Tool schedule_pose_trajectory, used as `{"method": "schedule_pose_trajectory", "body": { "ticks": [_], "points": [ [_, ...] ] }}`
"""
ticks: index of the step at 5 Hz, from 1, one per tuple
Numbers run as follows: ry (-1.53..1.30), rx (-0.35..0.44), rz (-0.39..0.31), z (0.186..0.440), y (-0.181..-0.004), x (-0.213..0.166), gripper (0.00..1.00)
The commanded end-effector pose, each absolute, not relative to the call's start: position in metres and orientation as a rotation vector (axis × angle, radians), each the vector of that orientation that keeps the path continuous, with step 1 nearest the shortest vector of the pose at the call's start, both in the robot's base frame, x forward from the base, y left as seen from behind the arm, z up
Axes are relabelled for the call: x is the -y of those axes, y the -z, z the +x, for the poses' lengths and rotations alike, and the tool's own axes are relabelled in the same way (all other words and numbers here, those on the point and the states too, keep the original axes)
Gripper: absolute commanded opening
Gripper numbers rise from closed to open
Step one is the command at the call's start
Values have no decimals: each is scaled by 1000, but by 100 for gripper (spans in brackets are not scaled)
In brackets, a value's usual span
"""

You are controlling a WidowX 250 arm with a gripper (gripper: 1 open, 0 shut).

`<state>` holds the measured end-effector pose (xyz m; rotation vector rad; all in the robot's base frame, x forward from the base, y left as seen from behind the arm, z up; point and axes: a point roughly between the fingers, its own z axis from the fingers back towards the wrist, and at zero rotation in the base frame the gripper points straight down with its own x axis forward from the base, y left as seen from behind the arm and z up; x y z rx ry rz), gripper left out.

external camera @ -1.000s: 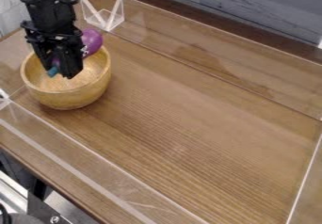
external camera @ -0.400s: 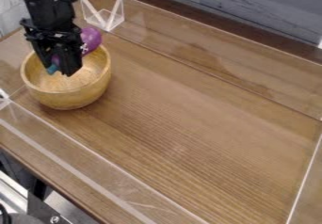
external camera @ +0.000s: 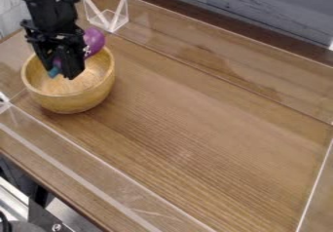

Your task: Put the purple eggplant in the brown bowl

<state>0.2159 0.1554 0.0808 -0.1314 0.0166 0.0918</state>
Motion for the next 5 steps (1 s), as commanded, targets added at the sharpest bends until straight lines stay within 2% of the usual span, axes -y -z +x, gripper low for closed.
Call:
{"method": "schedule_pose_trajectory", "body": {
  "ticks": [1, 5],
  "points": [
    [-101, 21, -101, 221, -92, -164, 0],
    [-103, 12, -103, 220, -91, -165, 0]
  ]
}}
